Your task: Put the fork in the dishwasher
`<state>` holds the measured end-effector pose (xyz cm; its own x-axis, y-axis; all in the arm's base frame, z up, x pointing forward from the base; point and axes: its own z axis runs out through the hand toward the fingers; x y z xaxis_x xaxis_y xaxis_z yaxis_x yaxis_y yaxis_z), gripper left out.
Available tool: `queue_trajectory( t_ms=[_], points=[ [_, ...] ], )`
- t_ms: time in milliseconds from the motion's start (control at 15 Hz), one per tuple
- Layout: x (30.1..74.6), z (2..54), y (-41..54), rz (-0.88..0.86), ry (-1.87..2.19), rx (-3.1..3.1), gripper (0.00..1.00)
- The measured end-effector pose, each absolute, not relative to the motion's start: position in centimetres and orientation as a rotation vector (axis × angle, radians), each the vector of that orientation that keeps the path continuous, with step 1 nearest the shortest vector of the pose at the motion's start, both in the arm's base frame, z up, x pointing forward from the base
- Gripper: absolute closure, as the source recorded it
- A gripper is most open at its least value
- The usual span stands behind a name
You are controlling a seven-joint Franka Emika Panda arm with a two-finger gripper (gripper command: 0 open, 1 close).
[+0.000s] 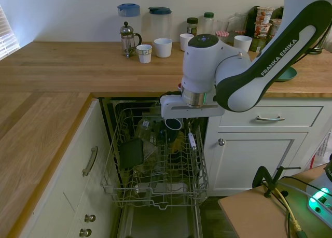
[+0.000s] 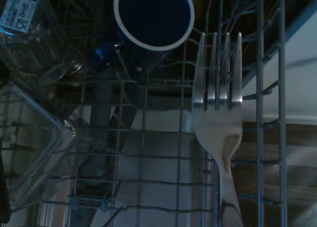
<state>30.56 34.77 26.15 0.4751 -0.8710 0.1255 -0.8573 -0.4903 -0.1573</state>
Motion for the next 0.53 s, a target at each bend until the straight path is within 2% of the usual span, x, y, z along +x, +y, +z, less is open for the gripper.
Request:
queue_trajectory(
  t_ms=[267, 533],
  points=[
    [29.8, 22.0, 34.8, -0.273, 1.548, -2.638, 1.0],
    [31.7, 17.7, 35.0, -0.243, 1.546, -2.649, 1.0]
  ],
)
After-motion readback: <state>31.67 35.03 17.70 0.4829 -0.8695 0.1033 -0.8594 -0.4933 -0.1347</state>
